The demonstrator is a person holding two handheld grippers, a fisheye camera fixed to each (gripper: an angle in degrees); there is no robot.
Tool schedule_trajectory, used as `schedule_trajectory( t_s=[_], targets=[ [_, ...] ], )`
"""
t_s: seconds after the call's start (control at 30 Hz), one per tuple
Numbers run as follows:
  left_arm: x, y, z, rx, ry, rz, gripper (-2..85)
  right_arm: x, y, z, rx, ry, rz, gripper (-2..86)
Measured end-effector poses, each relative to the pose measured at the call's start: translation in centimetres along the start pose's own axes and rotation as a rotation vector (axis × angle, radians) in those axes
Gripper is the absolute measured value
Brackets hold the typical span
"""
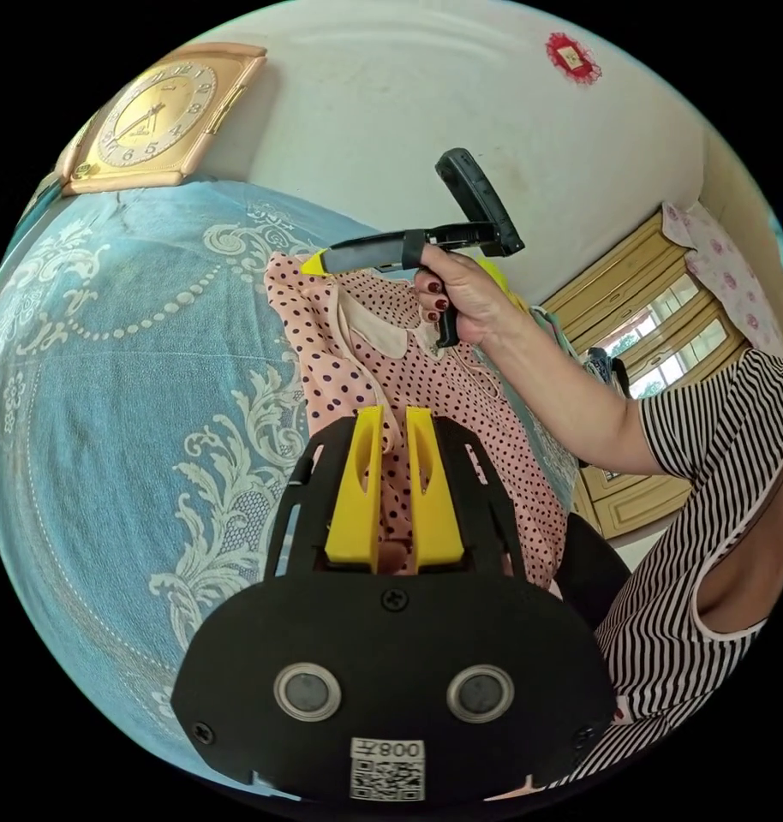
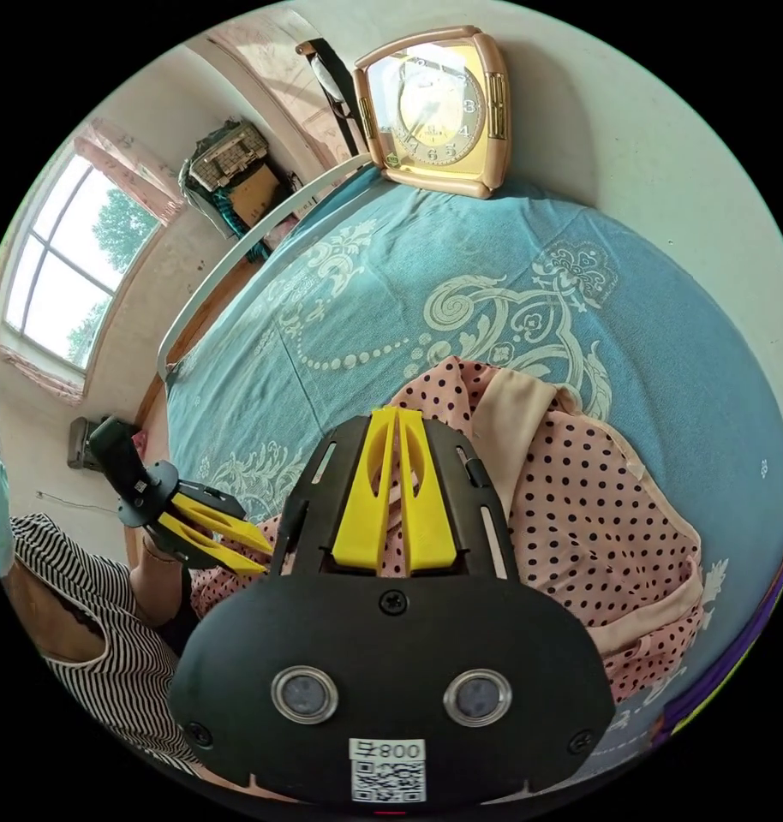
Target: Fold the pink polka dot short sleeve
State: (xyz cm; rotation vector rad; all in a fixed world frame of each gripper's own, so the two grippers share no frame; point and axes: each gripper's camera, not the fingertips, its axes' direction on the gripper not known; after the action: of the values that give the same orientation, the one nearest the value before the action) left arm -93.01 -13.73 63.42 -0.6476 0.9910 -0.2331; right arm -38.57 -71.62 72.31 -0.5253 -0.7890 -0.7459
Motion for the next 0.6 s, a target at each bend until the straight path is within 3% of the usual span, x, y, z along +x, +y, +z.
schedule_trajectory(
  t_s=[0.13, 0.23, 0.3, 0.47, 0.6],
  targets=[
    [0.0, 0.7, 0.0, 0.033, 0.022, -0.023, 4.0, -1.7, 2.5, 1.1, -0.072, -0.031, -0.042, 0.1],
    [-0.1, 1.1, 1.0, -0.055, -0.067, -0.063, 2.8, -2.3, 4.0, 3.0, -0.151, 0.009, -0.047, 0.2],
    [0.2, 1.4, 1.5, -0.116, -0.152, -0.078, 1.6, -2.5, 4.7, 2.8, -0.135, -0.011, -0.035, 0.1],
    [0.8, 2.5, 0.4, -0.03, -0.137, -0.082, 0.7, -4.1, 6.5, 1.2, -0.047, 0.013, -0.042, 0.1],
    [0.7, 3.6, 0.7, -0.069, -0.166, -0.123, 0.4, -4.2, 7.3, 2.0, -0.064, 0.067, -0.007, 0.1]
  ],
)
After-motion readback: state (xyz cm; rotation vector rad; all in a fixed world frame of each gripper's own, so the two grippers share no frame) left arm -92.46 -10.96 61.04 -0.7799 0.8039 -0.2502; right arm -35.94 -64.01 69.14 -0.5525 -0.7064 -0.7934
